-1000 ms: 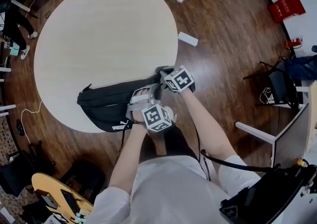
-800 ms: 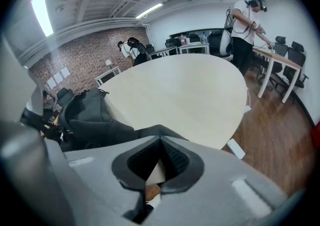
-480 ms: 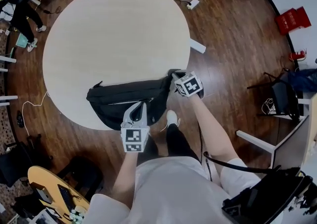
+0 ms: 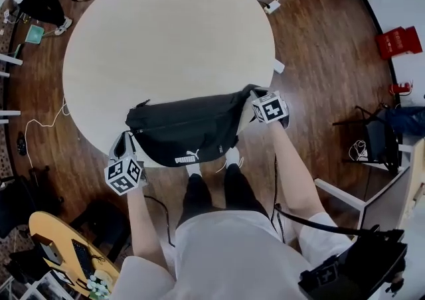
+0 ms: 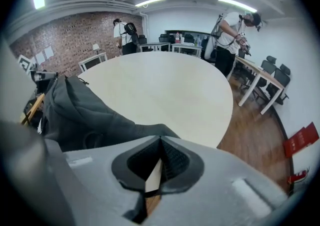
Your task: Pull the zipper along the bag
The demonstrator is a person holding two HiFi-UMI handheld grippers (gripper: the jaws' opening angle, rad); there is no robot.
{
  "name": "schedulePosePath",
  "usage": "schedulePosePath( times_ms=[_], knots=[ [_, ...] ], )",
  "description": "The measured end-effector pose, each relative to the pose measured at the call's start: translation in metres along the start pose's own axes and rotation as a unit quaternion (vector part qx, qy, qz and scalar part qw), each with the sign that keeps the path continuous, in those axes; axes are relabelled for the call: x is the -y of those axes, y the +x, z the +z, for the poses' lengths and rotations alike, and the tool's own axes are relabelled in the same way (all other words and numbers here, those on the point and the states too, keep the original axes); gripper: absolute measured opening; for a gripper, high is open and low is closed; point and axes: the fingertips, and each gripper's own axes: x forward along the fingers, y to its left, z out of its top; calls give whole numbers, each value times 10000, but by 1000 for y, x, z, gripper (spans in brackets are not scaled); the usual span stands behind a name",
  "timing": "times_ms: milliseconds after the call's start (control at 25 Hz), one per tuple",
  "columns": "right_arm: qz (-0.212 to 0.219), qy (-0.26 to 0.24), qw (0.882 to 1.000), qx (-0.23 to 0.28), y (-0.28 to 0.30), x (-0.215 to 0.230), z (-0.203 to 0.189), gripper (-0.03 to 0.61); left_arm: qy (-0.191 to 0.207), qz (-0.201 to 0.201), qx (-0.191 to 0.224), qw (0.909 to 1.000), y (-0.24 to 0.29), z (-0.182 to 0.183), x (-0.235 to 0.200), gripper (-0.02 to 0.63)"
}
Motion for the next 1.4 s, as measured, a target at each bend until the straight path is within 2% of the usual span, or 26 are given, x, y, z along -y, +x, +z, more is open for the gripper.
schedulePosePath(
  times_ms=[80,200,360,440,520,600,680,720,800,920,1080,1280,1400],
  knots=[
    [-50,134,9999,-86,0,2,-2,-8,-8,267,-111,9996,7,-8,-36,23],
    [-193,103,9996,-202,0,1,-4,-8,189,343,-242,9989,29,-20,-62,23],
    [-420,19,9988,-264,2,7,0,-8,187,400,-466,9979,65,-34,-66,23],
    [-540,138,9982,-207,3,9,0,-8,13,330,-452,9984,71,-37,-57,25],
    [-645,102,9978,96,2,6,3,-8,-130,212,-301,9992,65,-33,-55,34],
    [-815,90,9944,667,-12,2,12,3,-190,72,-118,9997,57,-26,-59,84],
    [-960,318,9867,1269,-39,-5,24,104,-140,-130,28,9998,47,-19,-58,171],
    [-1008,417,9827,1498,-55,-11,30,132,-60,-226,92,9997,39,-17,-57,178],
    [-1043,437,9766,1831,-87,-32,39,133,107,-366,232,9990,18,-12,-52,178],
    [-986,207,9667,2353,-147,-74,45,133,314,-625,587,9958,-24,3,-28,178],
    [-832,-189,9487,3044,-227,-132,40,129,646,-1037,1235,9848,-94,27,28,166],
    [-612,-638,9298,3572,-314,-199,-21,42,1140,-1620,1718,9650,-207,4,119,138],
    [-547,-1214,9172,3756,-357,-232,-67,12,1526,-1912,2006,9486,-281,-21,177,107]
  ],
)
